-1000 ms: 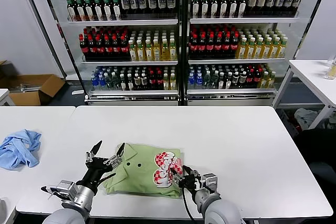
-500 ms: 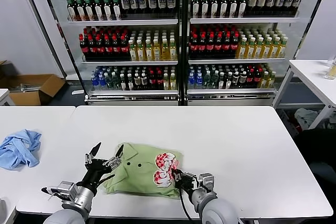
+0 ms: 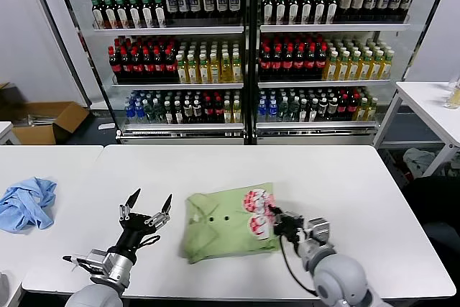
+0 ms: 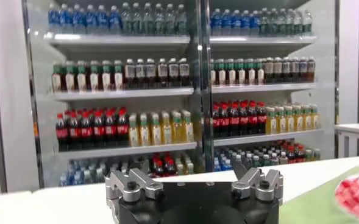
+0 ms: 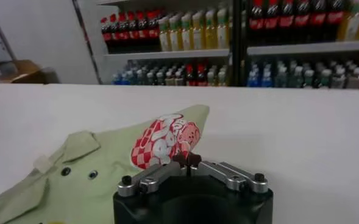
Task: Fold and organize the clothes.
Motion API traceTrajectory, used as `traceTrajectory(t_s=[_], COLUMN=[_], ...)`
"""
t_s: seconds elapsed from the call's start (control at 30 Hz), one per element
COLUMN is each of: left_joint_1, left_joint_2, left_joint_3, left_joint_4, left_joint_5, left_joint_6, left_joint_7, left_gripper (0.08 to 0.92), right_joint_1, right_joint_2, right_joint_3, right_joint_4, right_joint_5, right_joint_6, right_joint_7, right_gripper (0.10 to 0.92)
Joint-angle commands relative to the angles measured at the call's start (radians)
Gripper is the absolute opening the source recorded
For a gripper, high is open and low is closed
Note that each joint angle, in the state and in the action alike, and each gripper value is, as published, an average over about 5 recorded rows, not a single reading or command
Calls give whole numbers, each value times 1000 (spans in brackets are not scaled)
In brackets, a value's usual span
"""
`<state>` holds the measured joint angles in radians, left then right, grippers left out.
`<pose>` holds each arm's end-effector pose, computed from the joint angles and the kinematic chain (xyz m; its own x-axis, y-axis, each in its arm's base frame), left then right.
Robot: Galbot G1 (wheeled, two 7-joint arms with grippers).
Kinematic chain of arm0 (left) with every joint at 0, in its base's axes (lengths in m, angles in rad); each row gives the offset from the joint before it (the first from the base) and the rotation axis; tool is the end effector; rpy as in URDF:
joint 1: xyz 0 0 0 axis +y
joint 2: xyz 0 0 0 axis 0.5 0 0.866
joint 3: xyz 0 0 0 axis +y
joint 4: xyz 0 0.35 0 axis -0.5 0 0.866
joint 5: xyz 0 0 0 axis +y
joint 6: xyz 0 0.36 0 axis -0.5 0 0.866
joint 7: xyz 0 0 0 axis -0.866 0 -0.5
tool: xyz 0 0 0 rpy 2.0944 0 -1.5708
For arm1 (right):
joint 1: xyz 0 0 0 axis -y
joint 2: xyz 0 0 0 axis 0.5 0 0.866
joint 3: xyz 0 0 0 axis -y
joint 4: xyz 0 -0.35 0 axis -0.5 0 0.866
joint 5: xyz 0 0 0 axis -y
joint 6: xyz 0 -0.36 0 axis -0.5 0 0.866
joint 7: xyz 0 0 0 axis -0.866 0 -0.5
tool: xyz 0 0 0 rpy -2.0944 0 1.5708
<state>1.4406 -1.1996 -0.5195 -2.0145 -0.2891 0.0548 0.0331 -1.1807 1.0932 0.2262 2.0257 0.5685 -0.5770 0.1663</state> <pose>0.2303 0.0697 -0.2933 -0.9814 0.1889 0.0344 0.1905 0.9804 0.0498 0.2780 -0.0040 -0.2532 -0.8448 -0.3257 0.4246 -0.3214 0.9432 0.0841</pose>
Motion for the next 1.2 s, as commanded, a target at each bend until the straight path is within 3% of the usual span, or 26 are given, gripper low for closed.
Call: traceTrajectory(t_s=[0.03,0.17,0.27,0.53,0.83,1.03,1.2], left_joint_1=[-32,-34,-33,-105,-198,-201,-179], left_joint_2=[-20,-24,-27,-45,-68,-90,-89], left_joint_3=[35,43,55,50,19,33,9], left_joint_4=[70,84,98,140,194,192,166], left_joint_5=[254,292,302,479,570,201,100], left_joint_6=[-184,-206,-238,-322,-383,-237,-131], left_joint_7=[-18,-15,-13,24,65,70,65], left_gripper=[823,823,823,823,822,823,822], right_joint_1=[-2,1,-9,-59,-44,-7,14], right_joint_2=[-58,-26,-15,-29,-15,10,40], right_joint_3=[125,119,125,174,189,199,198], right_joint_4=[-118,-138,-121,-17,-46,-121,-167], right_joint_5=[-147,-217,-199,-191,-291,-343,-355], right_joint_6=[33,59,66,111,225,299,320], right_joint_7=[-126,-153,-122,-42,-53,-62,-60], right_gripper=[110,116,168,401,652,797,822])
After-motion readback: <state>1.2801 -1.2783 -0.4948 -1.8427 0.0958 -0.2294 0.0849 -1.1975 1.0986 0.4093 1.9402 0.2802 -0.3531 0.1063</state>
